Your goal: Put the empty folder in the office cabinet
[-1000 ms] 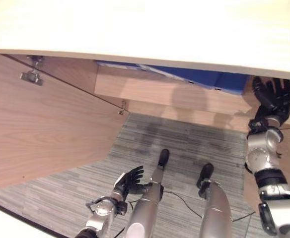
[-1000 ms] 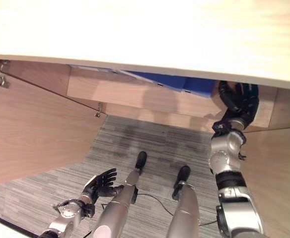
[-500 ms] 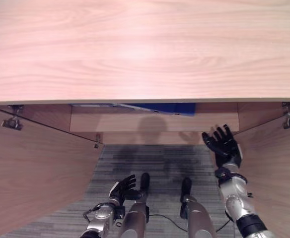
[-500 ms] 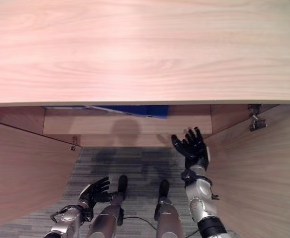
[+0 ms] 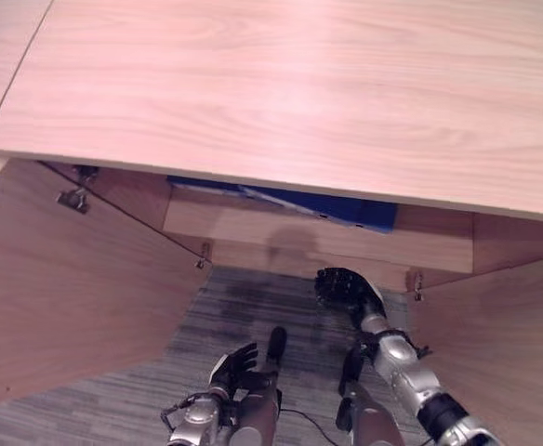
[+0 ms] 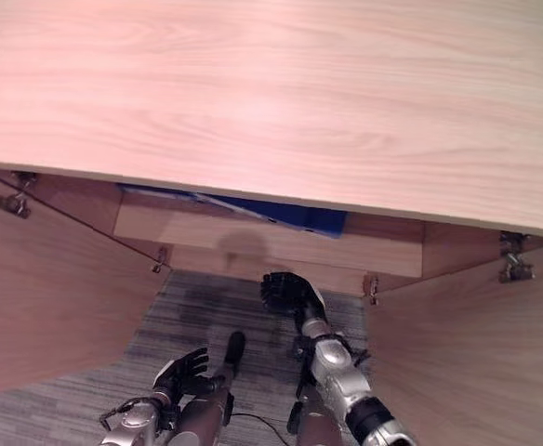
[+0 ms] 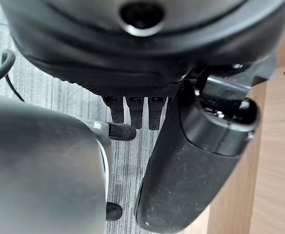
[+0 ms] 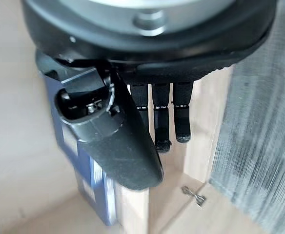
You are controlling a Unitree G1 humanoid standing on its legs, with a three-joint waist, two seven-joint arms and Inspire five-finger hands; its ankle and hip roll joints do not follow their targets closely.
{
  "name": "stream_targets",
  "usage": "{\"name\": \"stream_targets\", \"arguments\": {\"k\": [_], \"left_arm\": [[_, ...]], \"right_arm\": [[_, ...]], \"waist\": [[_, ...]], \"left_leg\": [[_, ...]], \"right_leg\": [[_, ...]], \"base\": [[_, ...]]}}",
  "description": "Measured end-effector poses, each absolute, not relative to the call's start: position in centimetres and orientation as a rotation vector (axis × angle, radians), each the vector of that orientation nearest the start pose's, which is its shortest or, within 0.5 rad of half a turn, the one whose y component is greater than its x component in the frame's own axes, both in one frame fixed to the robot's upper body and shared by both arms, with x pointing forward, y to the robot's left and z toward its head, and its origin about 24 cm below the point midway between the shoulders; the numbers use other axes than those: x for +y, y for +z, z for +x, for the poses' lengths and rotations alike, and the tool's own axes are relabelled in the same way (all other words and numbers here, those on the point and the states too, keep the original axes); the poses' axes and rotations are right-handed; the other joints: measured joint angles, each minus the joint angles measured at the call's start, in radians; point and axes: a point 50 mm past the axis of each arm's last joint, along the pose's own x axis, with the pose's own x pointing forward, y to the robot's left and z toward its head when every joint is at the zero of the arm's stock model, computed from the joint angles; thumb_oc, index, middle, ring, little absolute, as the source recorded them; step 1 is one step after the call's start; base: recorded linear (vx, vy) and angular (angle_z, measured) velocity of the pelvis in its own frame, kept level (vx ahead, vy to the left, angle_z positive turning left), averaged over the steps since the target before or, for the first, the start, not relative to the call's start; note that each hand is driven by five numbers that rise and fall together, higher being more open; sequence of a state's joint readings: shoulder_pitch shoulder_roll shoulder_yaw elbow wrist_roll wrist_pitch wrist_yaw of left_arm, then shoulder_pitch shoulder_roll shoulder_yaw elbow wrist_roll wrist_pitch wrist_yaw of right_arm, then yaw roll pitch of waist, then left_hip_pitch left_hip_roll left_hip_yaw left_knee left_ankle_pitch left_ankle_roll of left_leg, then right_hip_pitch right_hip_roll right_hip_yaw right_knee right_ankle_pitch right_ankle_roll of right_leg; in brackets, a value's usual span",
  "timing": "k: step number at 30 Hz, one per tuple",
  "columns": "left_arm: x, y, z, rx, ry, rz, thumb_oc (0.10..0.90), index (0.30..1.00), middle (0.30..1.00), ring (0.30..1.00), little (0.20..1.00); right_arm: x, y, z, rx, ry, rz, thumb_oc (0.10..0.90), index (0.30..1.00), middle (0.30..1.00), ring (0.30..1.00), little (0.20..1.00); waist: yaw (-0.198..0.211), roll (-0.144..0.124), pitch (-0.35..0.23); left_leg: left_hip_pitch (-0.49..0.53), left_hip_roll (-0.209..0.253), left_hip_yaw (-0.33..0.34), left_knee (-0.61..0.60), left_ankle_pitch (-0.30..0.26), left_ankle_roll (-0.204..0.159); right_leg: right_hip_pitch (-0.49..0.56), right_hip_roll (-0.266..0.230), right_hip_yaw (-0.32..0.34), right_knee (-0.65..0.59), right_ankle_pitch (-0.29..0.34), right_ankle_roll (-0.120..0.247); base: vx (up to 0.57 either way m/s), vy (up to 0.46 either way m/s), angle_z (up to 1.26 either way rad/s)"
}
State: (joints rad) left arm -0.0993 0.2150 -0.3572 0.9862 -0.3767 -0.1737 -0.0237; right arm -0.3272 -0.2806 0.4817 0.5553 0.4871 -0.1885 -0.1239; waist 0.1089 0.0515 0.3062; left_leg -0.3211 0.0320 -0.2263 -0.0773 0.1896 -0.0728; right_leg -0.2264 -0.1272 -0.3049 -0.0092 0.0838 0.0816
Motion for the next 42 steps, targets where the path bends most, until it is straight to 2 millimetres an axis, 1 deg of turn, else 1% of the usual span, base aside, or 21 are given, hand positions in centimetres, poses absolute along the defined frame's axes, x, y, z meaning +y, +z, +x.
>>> {"name": "stream_targets", "arguments": {"k": [1,2,3,4,5,6,9,11,12,13,14,15,17,18,20,25,27,28,30,33,42], "left_arm": [[17.7,-12.3,18.6,0.750,-0.078,0.036,0.800,0.900,0.900,0.900,0.900],[17.7,-12.2,18.6,0.748,-0.075,0.037,0.800,0.900,0.900,0.900,0.900],[17.7,-12.3,18.5,0.750,-0.072,0.040,0.800,0.900,0.900,0.900,0.900],[17.7,-12.2,18.6,0.749,-0.077,0.049,0.800,0.900,0.900,0.900,0.900],[17.6,-12.2,18.6,0.748,-0.085,0.055,0.800,0.900,0.900,0.900,0.900],[17.6,-12.1,18.9,0.744,-0.088,0.061,0.800,0.900,0.900,0.900,0.900],[17.4,-11.9,19.3,0.731,-0.103,0.067,0.800,0.900,0.900,0.900,0.900],[17.4,-11.8,19.4,0.727,-0.108,0.072,0.800,0.900,0.900,0.900,0.900],[17.5,-11.7,19.5,0.722,-0.109,0.076,0.800,0.900,0.900,0.900,0.900],[17.4,-11.3,20.0,0.686,-0.129,0.087,0.800,0.900,0.900,0.900,0.900],[17.6,-11.1,20.2,0.672,-0.131,0.089,0.800,0.900,0.900,0.900,0.900],[17.4,-10.9,20.3,0.661,-0.139,0.090,0.800,0.900,0.900,0.900,0.900],[17.4,-10.6,20.6,0.642,-0.143,0.087,0.800,0.900,0.900,0.900,0.900],[17.4,-10.6,20.6,0.642,-0.143,0.088,0.800,0.900,0.900,0.900,0.900],[17.4,-10.6,20.6,0.642,-0.145,0.090,0.800,0.900,0.900,0.900,0.900],[17.4,-10.6,20.6,0.643,-0.151,0.094,0.800,0.900,0.900,0.900,0.900],[17.4,-10.6,20.6,0.640,-0.156,0.097,0.800,0.900,0.900,0.900,0.900],[17.3,-10.6,20.5,0.637,-0.165,0.101,0.800,0.900,0.900,0.900,0.900],[17.3,-10.5,20.5,0.633,-0.175,0.108,0.800,0.900,0.900,0.900,0.900],[17.4,-10.5,20.6,0.630,-0.193,0.117,0.800,0.900,0.900,0.900,0.900],[17.8,-10.1,20.8,0.612,-0.198,0.132,0.800,0.900,0.900,0.900,0.900]], "right_arm": [[-12.6,0.1,30.1,0.182,0.188,-0.048,0.400,0.300,0.300,0.300,0.300],[-12.6,0.3,30.3,0.175,0.190,-0.061,0.400,0.300,0.300,0.300,0.300],[-12.2,0.8,30.8,0.156,0.195,-0.073,0.400,0.300,0.300,0.300,0.300],[-12.4,1.0,31.5,0.155,0.178,-0.121,0.400,0.300,0.300,0.300,0.300],[-12.4,1.1,31.9,0.158,0.166,-0.132,0.400,0.300,0.300,0.300,0.300],[-12.6,1.2,32.4,0.167,0.143,-0.147,0.400,0.300,0.300,0.300,0.300],[-13.4,1.7,33.2,0.161,0.091,-0.153,0.400,0.300,0.300,0.300,0.300],[-13.9,2.5,33.8,0.142,0.059,-0.164,0.400,0.300,0.300,0.300,0.300],[-14.1,3.1,34.3,0.127,0.050,-0.176,0.400,0.300,0.300,0.300,0.300],[-15.4,5.3,36.0,0.079,-0.009,-0.188,0.400,0.300,0.300,0.300,0.300],[-16.1,6.9,36.8,0.037,-0.054,-0.176,0.400,0.300,0.300,0.300,0.300],[-16.5,7.5,37.1,0.021,-0.076,-0.166,0.400,0.300,0.300,0.300,0.300],[-17.3,9.1,37.8,-0.020,-0.121,-0.144,0.400,0.300,0.300,0.300,0.300],[-17.3,9.6,38.0,-0.033,-0.133,-0.137,0.400,0.300,0.300,0.300,0.300],[-17.3,10.7,38.4,-0.060,-0.148,-0.098,0.400,0.300,0.300,0.300,0.300],[-18.1,11.4,39.0,-0.062,-0.197,-0.105,0.400,0.300,0.300,0.300,0.300],[-18.8,11.3,39.1,-0.056,-0.216,-0.109,0.400,0.300,0.300,0.300,0.300],[-19.4,11.3,39.2,-0.044,-0.243,-0.109,0.400,0.300,0.300,0.300,0.300],[-20.0,11.4,39.3,-0.034,-0.268,-0.114,0.400,0.300,0.300,0.300,0.300],[-20.3,11.3,39.4,-0.026,-0.283,-0.120,0.400,0.300,0.300,0.300,0.300],[-21.0,12.4,39.8,-0.061,-0.305,-0.128,0.400,0.300,0.300,0.300,0.300]], "waist": [[0.015,0.000,0.000],[0.022,0.000,0.000],[0.041,0.000,0.000],[0.042,0.002,0.001],[0.047,0.002,0.001],[0.064,0.005,0.002],[0.082,0.013,0.009],[0.096,0.023,0.021],[0.104,0.026,0.031],[0.119,0.040,0.064],[0.130,0.045,0.079],[0.135,0.043,0.082],[0.148,0.041,0.089],[0.149,0.040,0.089],[0.148,0.040,0.089],[0.148,0.040,0.090],[0.153,0.040,0.090],[0.157,0.040,0.090],[0.159,0.041,0.090],[0.161,0.045,0.092],[0.161,0.066,0.107]], "left_leg": [[-0.005,0.000,-0.009,0.000,0.002,-0.002],[-0.008,0.000,-0.012,0.000,0.003,-0.003],[-0.012,-0.002,-0.017,0.001,0.004,-0.003],[-0.018,-0.004,-0.028,0.002,0.006,-0.004],[-0.022,-0.005,-0.034,0.003,0.008,-0.005],[-0.030,-0.007,-0.050,0.003,0.010,-0.008],[-0.044,-0.011,-0.076,0.002,0.014,-0.014],[-0.048,-0.018,-0.095,0.003,0.017,-0.014],[-0.048,-0.019,-0.098,0.003,0.017,-0.014],[-0.051,-0.020,-0.111,0.003,0.019,-0.017],[-0.057,-0.020,-0.119,0.003,0.019,-0.019],[-0.063,-0.020,-0.117,0.003,0.023,-0.021],[-0.063,-0.024,-0.121,0.000,0.023,-0.018],[-0.062,-0.027,-0.121,0.001,0.032,-0.008],[-0.060,-0.036,-0.119,0.001,0.033,-0.008],[-0.060,-0.041,-0.119,0.001,0.033,-0.008],[-0.060,-0.041,-0.119,0.001,0.033,-0.008],[-0.060,-0.040,-0.119,0.002,0.033,-0.008],[-0.060,-0.041,-0.120,0.002,0.033,-0.008],[-0.060,-0.041,-0.121,0.002,0.033,-0.010],[-0.082,-0.049,-0.125,0.005,0.035,-0.019]], "right_leg": [[-0.002,0.001,-0.009,0.002,-0.002,-0.001],[-0.004,0.000,-0.011,0.005,-0.004,-0.001],[-0.007,-0.001,-0.014,0.012,-0.006,0.002],[-0.007,-0.002,-0.026,0.012,-0.008,0.003],[-0.008,-0.003,-0.033,0.013,-0.010,0.004],[-0.009,-0.003,-0.047,0.014,-0.012,0.003],[-0.014,-0.006,-0.073,0.023,-0.025,0.006],[-0.011,-0.012,-0.095,0.034,-0.035,0.005],[-0.012,-0.014,-0.097,0.042,-0.038,0.007],[-0.012,-0.013,-0.109,0.049,-0.045,0.010],[-0.016,-0.016,-0.118,0.055,-0.053,0.012],[-0.029,-0.016,-0.117,0.067,-0.052,0.007],[-0.037,-0.026,-0.118,0.094,-0.073,0.010],[-0.038,-0.030,-0.118,0.099,-0.078,0.013],[-0.039,-0.036,-0.118,0.108,-0.086,0.018],[-0.039,-0.041,-0.118,0.108,-0.089,0.023],[-0.039,-0.041,-0.118,0.109,-0.092,0.027],[-0.040,-0.041,-0.118,0.112,-0.096,0.031],[-0.044,-0.043,-0.118,0.122,-0.101,0.030],[-0.051,-0.046,-0.117,0.138,-0.106,0.029],[-0.119,-0.077,-0.109,0.252,-0.153,0.022]], "base": [[-0.01,-0.020,0.20],[-0.01,-0.020,0.15],[-0.01,-0.034,0.16],[-0.01,-0.029,0.19],[-0.01,-0.029,0.29],[-0.01,-0.020,0.27],[-0.01,-0.023,0.30],[-0.01,-0.001,0.23],[0.07,-0.054,0.24],[0.07,-0.051,0.23],[0.07,-0.053,0.21],[0.00,0.002,0.11],[-0.01,0.011,0.08],[-0.03,0.018,0.09],[-0.04,0.020,0.04],[-0.01,0.003,0.01],[-0.02,0.007,0.00],[0.00,0.000,0.00],[-0.02,0.004,0.00],[-0.03,-0.005,0.01],[-0.01,-0.004,0.01]]}}
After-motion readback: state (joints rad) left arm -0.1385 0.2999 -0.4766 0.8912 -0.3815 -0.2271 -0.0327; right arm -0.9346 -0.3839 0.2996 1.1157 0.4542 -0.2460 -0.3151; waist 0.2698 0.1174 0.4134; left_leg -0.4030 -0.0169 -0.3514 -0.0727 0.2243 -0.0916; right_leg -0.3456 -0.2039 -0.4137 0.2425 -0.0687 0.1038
